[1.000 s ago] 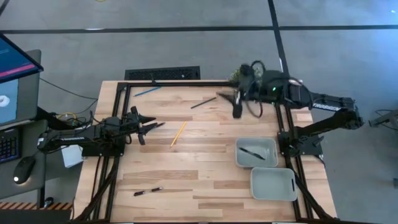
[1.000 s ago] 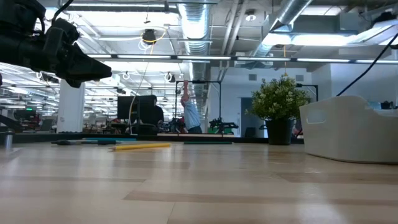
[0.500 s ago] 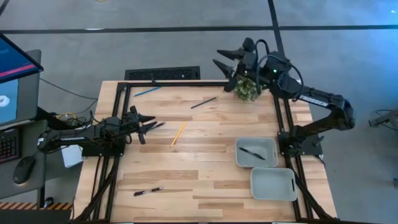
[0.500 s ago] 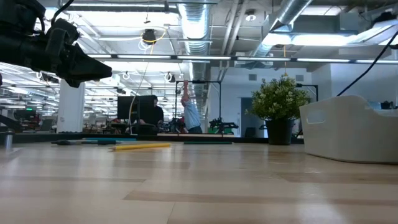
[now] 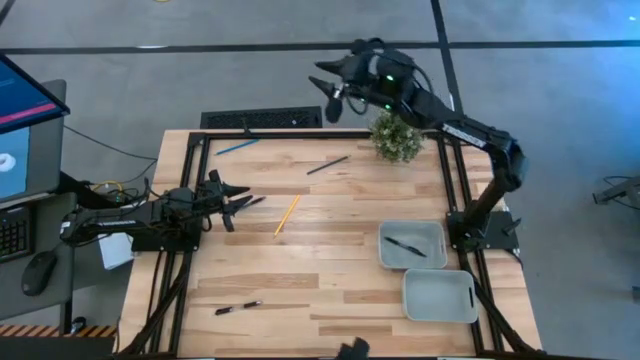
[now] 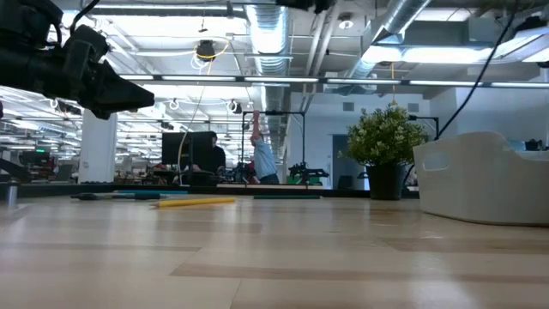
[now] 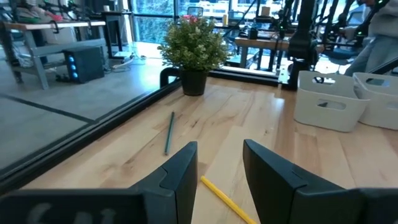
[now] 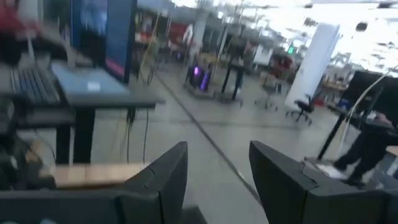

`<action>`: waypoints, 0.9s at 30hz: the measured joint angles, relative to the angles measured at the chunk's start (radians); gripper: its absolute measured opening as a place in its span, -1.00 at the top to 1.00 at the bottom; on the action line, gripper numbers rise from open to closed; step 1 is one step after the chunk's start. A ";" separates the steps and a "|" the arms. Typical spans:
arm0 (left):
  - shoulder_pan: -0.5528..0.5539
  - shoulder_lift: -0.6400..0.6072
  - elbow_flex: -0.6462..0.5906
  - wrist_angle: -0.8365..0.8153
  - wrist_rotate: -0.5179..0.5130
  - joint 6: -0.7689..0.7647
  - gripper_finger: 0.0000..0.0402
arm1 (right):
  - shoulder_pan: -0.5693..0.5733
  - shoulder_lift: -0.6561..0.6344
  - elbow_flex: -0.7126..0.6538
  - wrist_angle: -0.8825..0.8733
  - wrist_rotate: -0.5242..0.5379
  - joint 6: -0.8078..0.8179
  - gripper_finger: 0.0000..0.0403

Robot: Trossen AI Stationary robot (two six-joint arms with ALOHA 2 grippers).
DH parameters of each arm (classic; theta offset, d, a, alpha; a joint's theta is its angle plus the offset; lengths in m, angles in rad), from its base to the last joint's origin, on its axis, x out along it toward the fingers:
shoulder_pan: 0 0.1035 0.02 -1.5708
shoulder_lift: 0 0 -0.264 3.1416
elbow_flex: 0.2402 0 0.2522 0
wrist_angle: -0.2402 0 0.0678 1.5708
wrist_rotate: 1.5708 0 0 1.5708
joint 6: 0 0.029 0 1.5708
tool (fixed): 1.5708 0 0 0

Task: Sort pens & pencils
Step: Put the green pencil into the bottom gray bin

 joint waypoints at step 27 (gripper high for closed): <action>0.000 0.000 0.000 0.002 -0.064 0.001 0.41 | -0.048 0.467 0.434 -0.805 0.010 -0.011 0.03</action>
